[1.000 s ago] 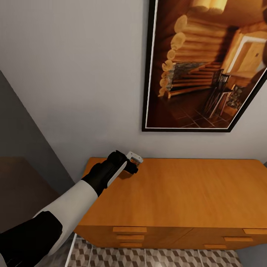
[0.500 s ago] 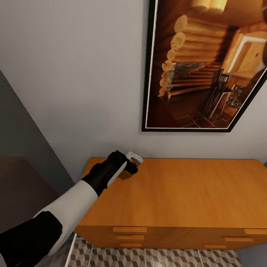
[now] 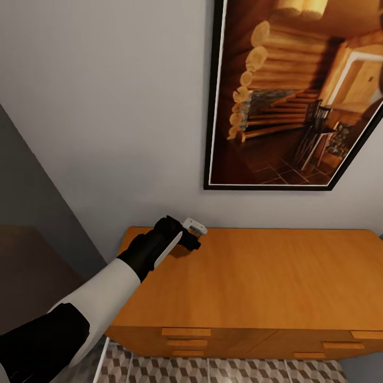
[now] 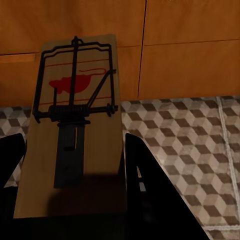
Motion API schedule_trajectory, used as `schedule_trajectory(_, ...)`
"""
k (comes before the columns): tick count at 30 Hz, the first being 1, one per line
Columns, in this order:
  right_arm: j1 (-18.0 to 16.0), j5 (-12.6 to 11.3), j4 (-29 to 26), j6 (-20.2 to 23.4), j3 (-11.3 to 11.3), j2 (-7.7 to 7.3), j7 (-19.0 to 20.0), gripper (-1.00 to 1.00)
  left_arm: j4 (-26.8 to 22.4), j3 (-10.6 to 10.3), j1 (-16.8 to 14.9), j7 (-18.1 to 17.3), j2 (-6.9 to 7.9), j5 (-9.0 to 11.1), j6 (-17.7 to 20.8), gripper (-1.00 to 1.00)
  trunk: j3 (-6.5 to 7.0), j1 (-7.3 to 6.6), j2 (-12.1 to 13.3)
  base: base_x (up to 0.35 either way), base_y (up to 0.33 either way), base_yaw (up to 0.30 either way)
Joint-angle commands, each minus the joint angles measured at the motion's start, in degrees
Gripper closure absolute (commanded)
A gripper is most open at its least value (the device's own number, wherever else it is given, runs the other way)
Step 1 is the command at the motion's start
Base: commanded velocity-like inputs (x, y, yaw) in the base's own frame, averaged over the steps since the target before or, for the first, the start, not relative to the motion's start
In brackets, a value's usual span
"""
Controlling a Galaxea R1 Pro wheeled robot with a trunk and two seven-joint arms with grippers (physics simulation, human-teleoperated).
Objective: Take the four mousetraps from the cabinet in the bathroom and place them on the bathroom floor. Make sure all four end up on the same floor surface, and ensure that at least two of them are either under or directly next to the same bathroom sink.
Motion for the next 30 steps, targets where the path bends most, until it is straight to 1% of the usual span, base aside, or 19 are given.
schedule_trajectory(1, 0.0, -0.6, 0.1, -0.2, 0.2, 0.00, 0.4, 1.00, 0.0, -0.1, -0.1, -0.2, 0.02, 0.1, 0.2, -1.00, -0.10, 0.03, -0.1, 0.003, 0.000, 0.000)
schedule_trajectory(14, 0.0, -0.7, 0.0, -0.2, 0.2, 0.00, 0.4, 1.00, 0.1, 0.1, -0.1, -0.9, -0.52, 0.1, -0.3, -1.00, -0.10, 0.03, -0.1, 0.000, 0.000, 0.000)
schedule_trajectory(30, -0.1, -0.7, 0.1, -0.2, 0.2, 0.00, 0.4, 1.00, 0.2, 0.3, -0.1, -1.0, -0.49, 0.0, -0.4, -1.00, -0.14, 0.03, -0.1, 0.000, 0.000, 0.000)
